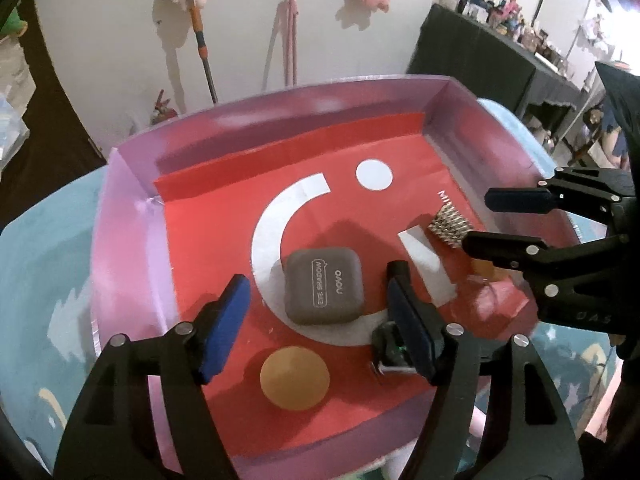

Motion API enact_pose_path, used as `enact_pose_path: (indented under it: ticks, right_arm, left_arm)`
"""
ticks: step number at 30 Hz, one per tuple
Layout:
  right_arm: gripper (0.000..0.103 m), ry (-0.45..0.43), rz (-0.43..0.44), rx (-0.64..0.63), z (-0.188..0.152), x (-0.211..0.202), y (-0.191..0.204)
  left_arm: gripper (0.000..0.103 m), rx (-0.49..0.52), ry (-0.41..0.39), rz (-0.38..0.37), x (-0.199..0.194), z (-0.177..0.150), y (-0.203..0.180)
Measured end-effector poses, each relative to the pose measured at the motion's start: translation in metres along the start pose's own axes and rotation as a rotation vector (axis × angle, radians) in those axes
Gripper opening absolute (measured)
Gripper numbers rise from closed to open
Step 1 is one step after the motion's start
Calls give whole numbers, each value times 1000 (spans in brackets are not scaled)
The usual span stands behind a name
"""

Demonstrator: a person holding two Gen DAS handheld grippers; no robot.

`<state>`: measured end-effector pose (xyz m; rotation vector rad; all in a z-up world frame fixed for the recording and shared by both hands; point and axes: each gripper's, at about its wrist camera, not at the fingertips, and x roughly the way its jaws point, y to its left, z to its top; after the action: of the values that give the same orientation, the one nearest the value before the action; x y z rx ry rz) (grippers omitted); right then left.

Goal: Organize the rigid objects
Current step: 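Lift both open tools out of the box back over the remaining objects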

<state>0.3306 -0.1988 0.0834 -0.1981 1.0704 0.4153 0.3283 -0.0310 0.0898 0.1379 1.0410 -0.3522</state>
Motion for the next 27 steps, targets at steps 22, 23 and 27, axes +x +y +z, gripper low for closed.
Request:
enact_pose_path:
  ticks: [22,23,27]
  right_arm:
    - [98,-395,-29,-8,-90,-169,58]
    - [99,-409,-33,-2,-97,-173,61]
    - [103,-460,-37,5,-126,-185,74]
  left_arm:
    - [96,-89,-415,63,-152,-102,-28]
    - [96,-95,-424,69,-155,-107,-28]
    - [97,-94,-485,126,-165,-133,-36]
